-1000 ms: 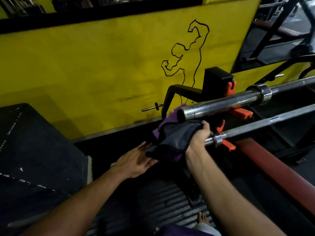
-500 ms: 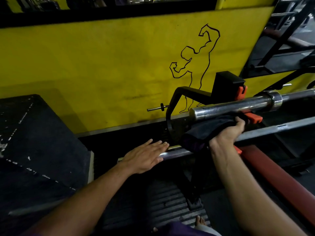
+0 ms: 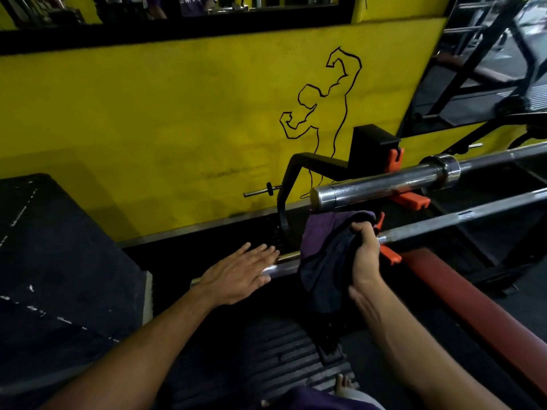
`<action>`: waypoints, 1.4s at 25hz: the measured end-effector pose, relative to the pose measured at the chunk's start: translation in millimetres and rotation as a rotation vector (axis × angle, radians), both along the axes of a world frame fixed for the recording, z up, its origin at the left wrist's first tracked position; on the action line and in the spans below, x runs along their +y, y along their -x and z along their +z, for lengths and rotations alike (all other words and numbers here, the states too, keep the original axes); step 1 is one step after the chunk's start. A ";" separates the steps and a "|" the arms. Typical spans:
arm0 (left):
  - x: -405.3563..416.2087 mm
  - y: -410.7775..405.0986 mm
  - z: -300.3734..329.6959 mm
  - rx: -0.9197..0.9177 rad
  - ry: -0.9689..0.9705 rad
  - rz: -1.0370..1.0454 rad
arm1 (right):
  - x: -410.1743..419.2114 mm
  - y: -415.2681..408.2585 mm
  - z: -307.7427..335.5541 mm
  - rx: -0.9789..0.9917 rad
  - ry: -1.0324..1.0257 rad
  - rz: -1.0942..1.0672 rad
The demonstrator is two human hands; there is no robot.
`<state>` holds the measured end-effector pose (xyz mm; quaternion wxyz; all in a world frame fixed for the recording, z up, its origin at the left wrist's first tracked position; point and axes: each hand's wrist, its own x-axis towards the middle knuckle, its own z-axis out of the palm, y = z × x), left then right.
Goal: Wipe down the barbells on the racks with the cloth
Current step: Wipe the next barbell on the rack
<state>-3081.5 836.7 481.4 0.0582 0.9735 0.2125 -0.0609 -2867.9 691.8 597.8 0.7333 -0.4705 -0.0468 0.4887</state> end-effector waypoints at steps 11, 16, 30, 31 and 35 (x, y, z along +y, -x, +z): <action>-72.0 -82.3 13.5 -0.615 0.419 0.217 | -74.9 -87.0 -58.5 -0.028 0.132 -0.051; -121.2 -187.1 36.3 -0.593 1.021 0.203 | -115.6 -137.7 -56.2 -0.325 0.076 -0.061; -176.8 -371.6 46.2 -0.571 0.859 -0.006 | -253.5 -267.1 -67.3 -0.568 0.257 -0.173; -178.1 -373.8 46.7 -0.561 0.882 -0.031 | -260.4 -265.5 -65.9 -0.628 0.316 -0.129; -175.5 -371.3 41.3 -0.465 0.975 -0.224 | -262.9 -230.7 -70.7 -0.900 0.575 -0.058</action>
